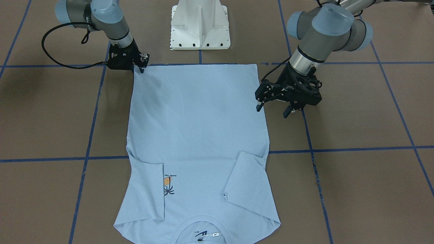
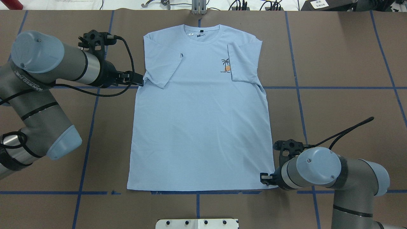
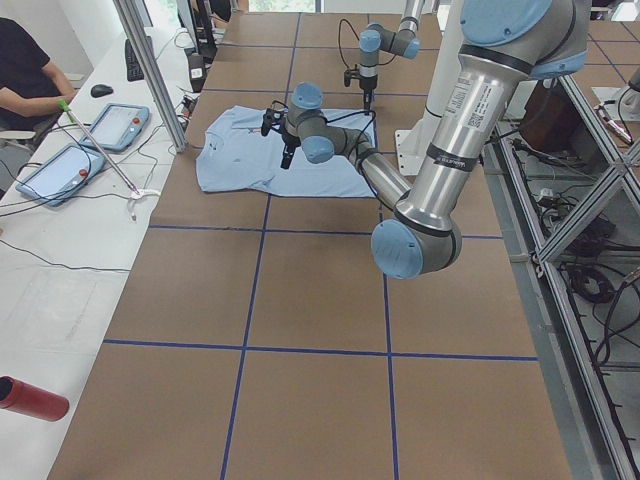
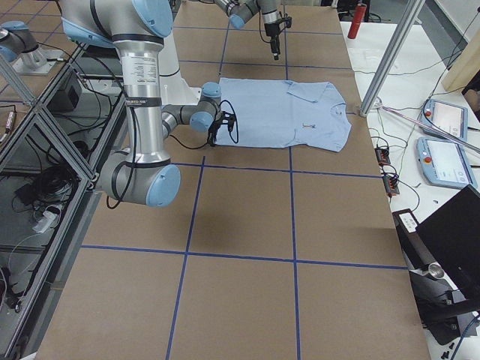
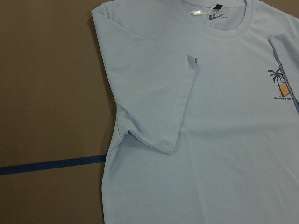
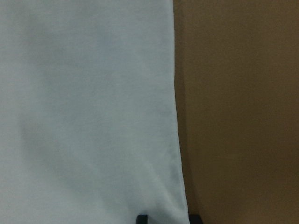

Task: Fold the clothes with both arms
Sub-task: 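Move the left gripper to the other hem corner and grasp both hem corners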

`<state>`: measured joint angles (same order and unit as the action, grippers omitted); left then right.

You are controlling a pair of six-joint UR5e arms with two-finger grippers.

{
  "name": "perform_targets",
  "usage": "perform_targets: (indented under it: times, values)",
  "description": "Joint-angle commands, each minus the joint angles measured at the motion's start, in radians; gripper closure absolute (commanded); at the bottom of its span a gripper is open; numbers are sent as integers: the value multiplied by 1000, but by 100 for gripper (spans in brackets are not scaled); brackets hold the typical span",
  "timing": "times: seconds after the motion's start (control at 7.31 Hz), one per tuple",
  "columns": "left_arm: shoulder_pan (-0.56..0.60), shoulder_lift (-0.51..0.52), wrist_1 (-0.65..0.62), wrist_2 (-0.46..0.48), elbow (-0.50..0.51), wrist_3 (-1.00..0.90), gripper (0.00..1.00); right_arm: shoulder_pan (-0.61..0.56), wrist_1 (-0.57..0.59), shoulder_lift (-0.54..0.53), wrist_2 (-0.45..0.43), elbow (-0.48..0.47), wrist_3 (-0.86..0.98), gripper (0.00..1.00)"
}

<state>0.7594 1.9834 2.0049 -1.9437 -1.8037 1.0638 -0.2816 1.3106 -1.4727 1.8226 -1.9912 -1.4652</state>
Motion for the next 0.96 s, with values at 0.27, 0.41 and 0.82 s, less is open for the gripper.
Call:
perform_targets:
  times: [0.27, 0.41, 0.82]
  values:
    - [0, 0, 0, 3, 9, -4, 0, -2, 1, 0, 0, -23, -1, 100]
    - [1, 0, 0, 3, 9, -4, 0, -5, 1, -1, 0, -35, -1, 100]
    - [-82, -85, 1, -32, -48, 307, 0, -10, 1, 2, -9, -87, -1, 100]
